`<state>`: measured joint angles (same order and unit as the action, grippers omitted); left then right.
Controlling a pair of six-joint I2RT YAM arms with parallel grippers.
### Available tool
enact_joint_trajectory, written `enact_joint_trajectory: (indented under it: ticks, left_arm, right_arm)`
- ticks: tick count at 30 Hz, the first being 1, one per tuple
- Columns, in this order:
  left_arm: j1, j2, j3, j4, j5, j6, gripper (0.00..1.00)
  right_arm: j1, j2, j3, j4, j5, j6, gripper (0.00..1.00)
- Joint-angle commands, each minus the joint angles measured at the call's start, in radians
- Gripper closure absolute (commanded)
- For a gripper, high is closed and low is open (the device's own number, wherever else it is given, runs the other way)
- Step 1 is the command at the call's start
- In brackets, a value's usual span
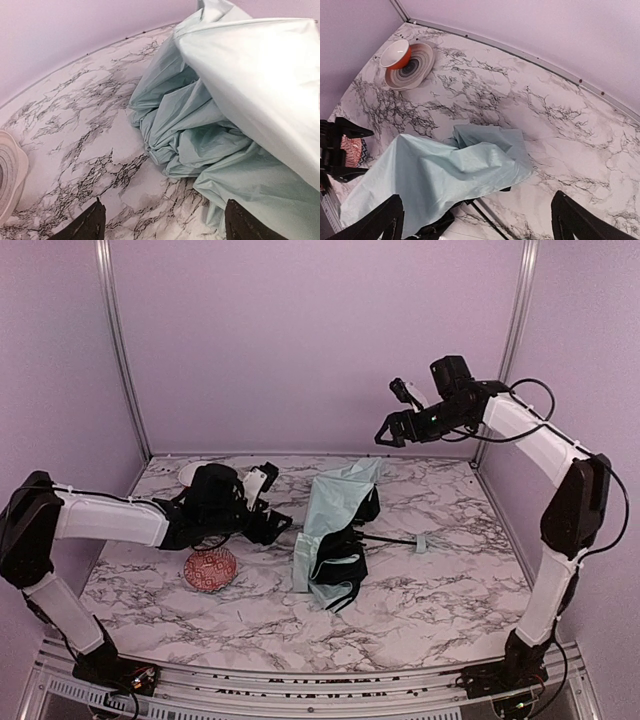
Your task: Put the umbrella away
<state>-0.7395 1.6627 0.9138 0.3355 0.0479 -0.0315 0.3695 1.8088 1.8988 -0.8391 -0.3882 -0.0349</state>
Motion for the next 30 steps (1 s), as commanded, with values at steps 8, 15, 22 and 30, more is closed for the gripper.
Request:
enact_joint_trajectory:
  ticks: [8,15,22,30]
  left_arm:
    - [-0.073,-0.313,-0.188,-0.041,0.363,0.021,0.15]
    - [-0.131,-0.186,-0.188,-0.043,0.226,0.051,0.12]
    - [-0.156,-0.085,-0.131,-0.026,0.243,0.083,0.36]
    - [-0.156,-0.091,-0.167,0.019,0.298,0.071,0.39]
  right_arm:
    - [-0.072,0.335,0.132,0.006,-0.236,-0.226,0.0]
    - [-0.067,0.409,0.172,-0.062,-0.406,-0.262,0.74]
    - [0.009,0.2,0.028,0.015,-0.387,-0.284,0.99]
    - [0.169,-0.084,-0.276,0.252,-0.341,-0.197,1.0]
